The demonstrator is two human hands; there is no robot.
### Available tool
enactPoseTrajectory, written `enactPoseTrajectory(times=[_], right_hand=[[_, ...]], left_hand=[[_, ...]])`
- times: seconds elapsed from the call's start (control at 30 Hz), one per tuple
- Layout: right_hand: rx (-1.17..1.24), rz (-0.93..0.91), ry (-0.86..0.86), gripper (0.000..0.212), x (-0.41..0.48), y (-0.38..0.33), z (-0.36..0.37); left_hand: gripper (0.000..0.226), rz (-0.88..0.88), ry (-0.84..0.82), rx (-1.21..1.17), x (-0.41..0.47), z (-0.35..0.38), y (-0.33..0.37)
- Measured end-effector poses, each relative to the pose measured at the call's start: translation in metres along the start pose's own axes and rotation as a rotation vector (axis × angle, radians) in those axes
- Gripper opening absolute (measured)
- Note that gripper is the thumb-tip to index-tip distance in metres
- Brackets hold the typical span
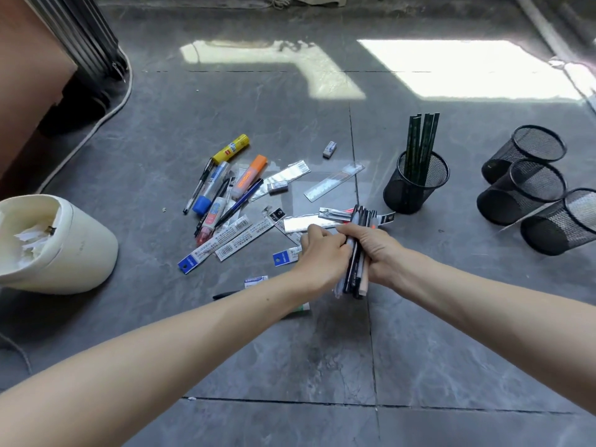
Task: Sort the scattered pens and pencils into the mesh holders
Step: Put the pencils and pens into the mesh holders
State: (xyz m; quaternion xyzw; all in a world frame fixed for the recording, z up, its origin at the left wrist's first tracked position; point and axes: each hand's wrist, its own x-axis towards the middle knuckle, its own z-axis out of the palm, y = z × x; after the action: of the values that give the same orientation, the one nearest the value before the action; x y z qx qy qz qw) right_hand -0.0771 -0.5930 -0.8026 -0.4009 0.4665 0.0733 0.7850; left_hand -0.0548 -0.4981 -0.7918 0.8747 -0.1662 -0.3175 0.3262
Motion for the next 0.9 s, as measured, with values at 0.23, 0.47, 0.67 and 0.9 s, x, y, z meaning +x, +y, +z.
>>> enactPoseTrajectory(times=[0.23, 0.47, 0.67, 0.9], right_hand=[[-0.019, -0.2, 0.151, 0.015, -0.009, -0.019, -0.013], [-0.014, -0.407, 0.526, 0.017, -0.024, -0.074, -0.098], [0.085, -0.492, 0.722, 0.019, -0.037, -0.115, -0.167], [0.137, -0.483, 0.791, 0.019, -0.034, -0.127, -0.215]], left_hand=[[0.019, 0.097, 0.104, -0.278, 0.016, 0.013, 0.011], [0.025, 0.144, -0.236, -0.181, 0.041, 0.047, 0.076], [0.059, 0.484, -0.318, 0.223, 0.08, 0.108, 0.153], [0.071, 0.574, -0.288, 0.445, 0.109, 0.154, 0.2]])
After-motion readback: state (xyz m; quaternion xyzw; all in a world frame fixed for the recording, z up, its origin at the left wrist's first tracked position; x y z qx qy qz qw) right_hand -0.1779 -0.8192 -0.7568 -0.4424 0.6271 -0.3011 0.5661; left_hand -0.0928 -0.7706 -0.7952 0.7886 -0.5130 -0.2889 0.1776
